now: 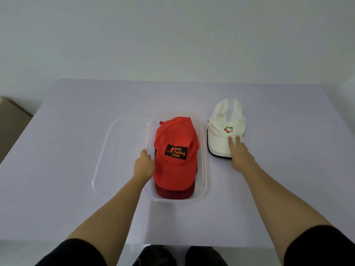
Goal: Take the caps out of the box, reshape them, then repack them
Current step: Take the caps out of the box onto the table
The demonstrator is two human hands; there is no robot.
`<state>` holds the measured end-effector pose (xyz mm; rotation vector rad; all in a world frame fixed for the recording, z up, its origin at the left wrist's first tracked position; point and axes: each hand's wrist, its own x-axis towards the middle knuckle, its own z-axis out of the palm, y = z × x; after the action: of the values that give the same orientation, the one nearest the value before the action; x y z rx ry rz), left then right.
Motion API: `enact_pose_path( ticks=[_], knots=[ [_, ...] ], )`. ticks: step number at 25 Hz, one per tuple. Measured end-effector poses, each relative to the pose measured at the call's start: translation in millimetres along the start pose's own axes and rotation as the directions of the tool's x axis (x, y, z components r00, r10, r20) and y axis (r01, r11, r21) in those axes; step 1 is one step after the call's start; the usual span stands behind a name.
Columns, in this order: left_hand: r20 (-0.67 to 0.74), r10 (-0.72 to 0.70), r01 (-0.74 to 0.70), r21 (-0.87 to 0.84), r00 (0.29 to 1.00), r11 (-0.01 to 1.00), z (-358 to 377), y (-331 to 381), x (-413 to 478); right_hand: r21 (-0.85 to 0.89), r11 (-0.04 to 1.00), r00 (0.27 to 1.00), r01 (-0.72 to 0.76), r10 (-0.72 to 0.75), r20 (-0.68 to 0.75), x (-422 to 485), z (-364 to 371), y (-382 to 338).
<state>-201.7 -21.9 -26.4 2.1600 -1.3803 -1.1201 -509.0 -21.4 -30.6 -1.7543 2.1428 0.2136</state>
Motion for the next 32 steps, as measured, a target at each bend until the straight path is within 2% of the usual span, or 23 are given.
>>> enact_pose_path(
  ticks=[1,2,4,5,6,7,8,10,11,14,17,20,24,28,30,32],
  knots=[
    [-0.001,0.0,0.0,0.001,1.0,1.0,-0.3,0.3,-0.7,0.08,0.997,0.999,0.009,-0.006,-0.037,-1.8,-2.1,-8.2],
    [-0.001,0.003,-0.003,0.003,1.0,1.0,-0.3,0.7,-1.8,0.186,0.981,0.99,0.052,-0.027,-0.138,-5.3,-3.6,-19.5],
    [-0.003,0.009,-0.009,0.007,1.0,1.0,-0.6,2.0,-4.6,0.381,0.878,0.905,0.291,-0.124,-0.406,-20.2,-6.6,-53.1],
    [-0.003,0.009,-0.009,0.008,1.0,1.0,-1.2,2.6,-5.7,0.372,0.823,0.851,0.428,-0.229,-0.472,-29.9,-5.3,-70.6],
    [-0.001,0.008,-0.008,0.008,1.0,1.0,-1.8,3.1,-6.6,0.305,0.784,0.801,0.541,-0.37,-0.471,-39.7,-0.2,-86.1],
    [0.003,0.01,-0.01,0.006,1.0,1.0,-2.5,3.1,-6.9,0.227,0.766,0.779,0.602,-0.5,-0.379,-48.5,7.3,-100.3],
    [0.009,0.012,-0.012,0.005,1.0,1.0,-3.0,2.5,-7.1,0.158,0.774,0.787,0.613,-0.58,-0.212,-56.1,14.7,-112.0],
    [0.022,0.014,-0.014,-0.001,1.0,1.0,-3.7,2.1,-7.0,0.002,0.836,0.831,0.549,-0.547,0.099,-60.5,27.2,-122.8],
    [0.028,0.016,-0.015,-0.002,0.999,1.0,-4.2,1.8,-6.9,-0.047,0.851,0.844,0.524,-0.51,0.166,-61.4,28.9,-125.5],
    [0.043,0.021,-0.02,-0.007,0.999,1.0,-5.9,1.1,-5.4,-0.107,0.847,0.845,0.521,-0.495,0.202,-63.6,23.0,-134.8],
    [0.059,0.018,-0.017,-0.02,0.998,1.0,-7.5,2.2,-6.1,-0.075,0.874,0.865,0.479,-0.456,0.211,-65.8,16.6,-142.8],
    [0.068,0.019,-0.017,-0.026,0.998,1.0,-7.7,2.1,-6.2,-0.021,0.907,0.904,0.421,-0.417,0.091,-69.0,18.9,-150.1],
    [0.075,0.025,-0.023,-0.033,0.997,0.999,-8.1,0.7,-3.3,0.046,0.907,0.905,0.419,-0.413,-0.104,-71.3,22.5,-146.6],
    [0.086,0.031,-0.028,-0.033,0.996,0.999,-9.5,-0.1,-1.2,0.176,0.869,0.852,0.463,-0.382,-0.357,-71.1,5.8,-127.0],
    [0.088,0.008,-0.005,-0.043,0.996,0.999,-9.5,2.5,-3.8,0.17,0.854,0.794,0.491,-0.359,-0.49,-70.4,-2.5,-112.8],
    [0.011,0.005,-0.004,-0.033,1.0,0.999,-5.6,7.0,-7.7,0.158,0.844,0.729,0.513,-0.331,-0.598,-71.4,-7.6,-94.7]
  ],
)
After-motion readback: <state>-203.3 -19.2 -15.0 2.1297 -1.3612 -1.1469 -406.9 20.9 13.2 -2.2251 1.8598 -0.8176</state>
